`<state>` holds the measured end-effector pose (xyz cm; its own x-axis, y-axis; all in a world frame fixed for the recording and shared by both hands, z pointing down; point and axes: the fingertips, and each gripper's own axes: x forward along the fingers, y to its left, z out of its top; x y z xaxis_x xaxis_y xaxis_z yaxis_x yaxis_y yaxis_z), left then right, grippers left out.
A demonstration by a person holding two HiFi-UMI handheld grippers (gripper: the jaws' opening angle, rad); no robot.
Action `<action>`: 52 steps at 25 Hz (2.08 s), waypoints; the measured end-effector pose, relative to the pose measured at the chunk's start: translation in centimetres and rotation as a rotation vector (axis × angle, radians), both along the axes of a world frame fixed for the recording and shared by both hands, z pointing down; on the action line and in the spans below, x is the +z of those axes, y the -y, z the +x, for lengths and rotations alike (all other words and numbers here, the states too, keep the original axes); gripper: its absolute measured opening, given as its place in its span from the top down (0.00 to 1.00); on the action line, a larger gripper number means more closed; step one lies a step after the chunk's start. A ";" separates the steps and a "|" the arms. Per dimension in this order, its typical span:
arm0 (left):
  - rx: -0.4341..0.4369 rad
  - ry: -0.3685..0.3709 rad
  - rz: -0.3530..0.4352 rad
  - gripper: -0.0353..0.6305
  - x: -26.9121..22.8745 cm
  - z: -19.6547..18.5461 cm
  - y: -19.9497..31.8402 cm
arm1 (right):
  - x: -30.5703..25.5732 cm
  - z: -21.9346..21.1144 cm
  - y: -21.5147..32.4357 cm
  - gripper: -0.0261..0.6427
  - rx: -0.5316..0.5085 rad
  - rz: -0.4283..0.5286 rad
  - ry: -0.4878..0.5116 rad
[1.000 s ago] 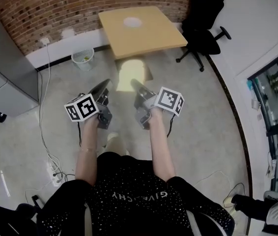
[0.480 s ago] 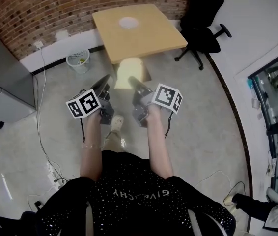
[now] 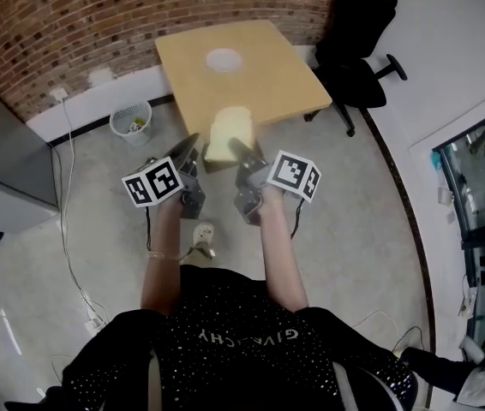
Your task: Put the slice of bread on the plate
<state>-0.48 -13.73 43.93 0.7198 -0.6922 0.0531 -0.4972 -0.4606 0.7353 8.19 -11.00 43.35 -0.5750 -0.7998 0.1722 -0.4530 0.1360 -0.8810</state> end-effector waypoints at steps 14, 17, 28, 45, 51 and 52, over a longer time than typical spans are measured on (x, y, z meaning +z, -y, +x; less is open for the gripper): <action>0.057 0.010 0.015 0.93 -1.1 2.0 15.6 | -0.3 2.8 14.9 0.82 0.066 0.007 0.001; 0.075 0.023 0.017 0.93 -0.7 2.5 17.8 | 0.3 3.6 16.9 0.82 0.091 0.009 0.003; 0.148 0.049 -0.011 0.93 1.5 4.2 19.6 | 0.9 5.6 19.8 0.82 0.175 0.046 0.076; 0.086 0.028 -0.070 0.93 3.9 7.3 30.4 | 3.6 7.7 31.4 0.82 0.073 -0.030 0.003; 0.047 0.026 -0.125 0.93 6.4 8.5 36.0 | 5.9 9.3 37.8 0.82 0.050 -0.096 0.006; 0.038 0.024 -0.136 0.93 6.8 8.5 36.9 | 6.3 9.3 38.7 0.82 0.044 -0.105 0.004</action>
<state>8.05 -50.66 50.73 0.7428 -0.6497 0.1619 -0.4992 -0.3762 0.7806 17.51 -49.67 49.64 -0.5408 -0.8019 0.2540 -0.4532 0.0234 -0.8911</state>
